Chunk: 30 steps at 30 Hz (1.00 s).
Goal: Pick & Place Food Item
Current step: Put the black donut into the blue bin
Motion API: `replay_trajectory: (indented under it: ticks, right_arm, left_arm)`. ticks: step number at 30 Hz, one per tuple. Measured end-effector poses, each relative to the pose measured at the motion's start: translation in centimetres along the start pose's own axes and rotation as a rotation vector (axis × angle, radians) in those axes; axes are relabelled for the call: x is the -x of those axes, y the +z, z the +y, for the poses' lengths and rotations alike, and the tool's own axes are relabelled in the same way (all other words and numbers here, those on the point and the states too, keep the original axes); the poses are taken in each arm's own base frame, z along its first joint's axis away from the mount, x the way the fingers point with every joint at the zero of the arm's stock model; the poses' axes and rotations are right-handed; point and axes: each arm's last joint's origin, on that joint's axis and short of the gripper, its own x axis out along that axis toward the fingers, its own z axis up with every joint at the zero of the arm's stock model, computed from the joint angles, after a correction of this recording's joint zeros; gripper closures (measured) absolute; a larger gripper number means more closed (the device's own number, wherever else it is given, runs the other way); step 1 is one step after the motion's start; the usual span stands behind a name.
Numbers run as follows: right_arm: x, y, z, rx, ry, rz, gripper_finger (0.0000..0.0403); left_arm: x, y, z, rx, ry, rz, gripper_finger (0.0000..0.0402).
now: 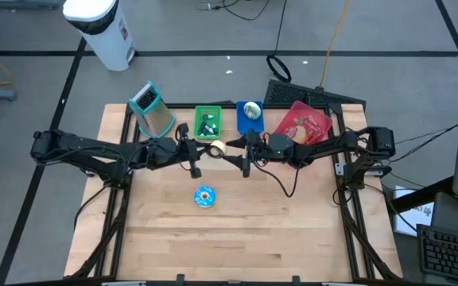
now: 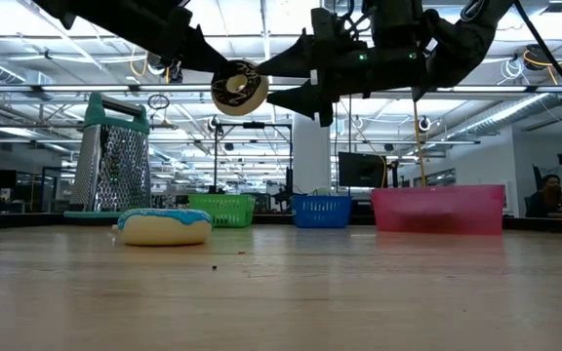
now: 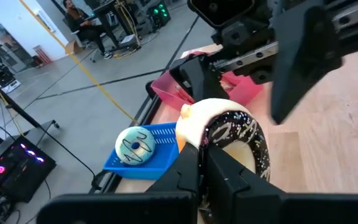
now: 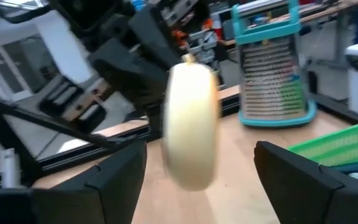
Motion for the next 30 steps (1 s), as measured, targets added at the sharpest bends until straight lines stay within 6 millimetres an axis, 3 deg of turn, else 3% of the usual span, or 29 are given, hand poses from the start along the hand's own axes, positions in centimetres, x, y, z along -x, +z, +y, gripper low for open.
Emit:
replay_trajectory:
  ticks: [6,18,23,30]
  right_arm:
    - [0.00,0.01,-0.04,0.032,-0.014,-0.004,0.0142]
    - [0.00,0.01,-0.01,0.036,-0.009,-0.003,0.0212]
    - [0.00,0.06,0.00,0.041,-0.007,-0.008,0.0254]
    - [0.00,0.22,0.17,0.065,0.036,-0.018,0.0321]
  left_arm:
    - [0.00,0.08,0.00,0.024,-0.005,-0.010,0.0374]
    - [0.02,0.54,-0.04,0.061,-0.057,-0.067,0.0390]
    - [0.03,0.54,-0.05,0.080,-0.058,-0.066,0.0367]
    - [0.04,0.56,-0.05,0.100,-0.061,-0.068,0.0380]
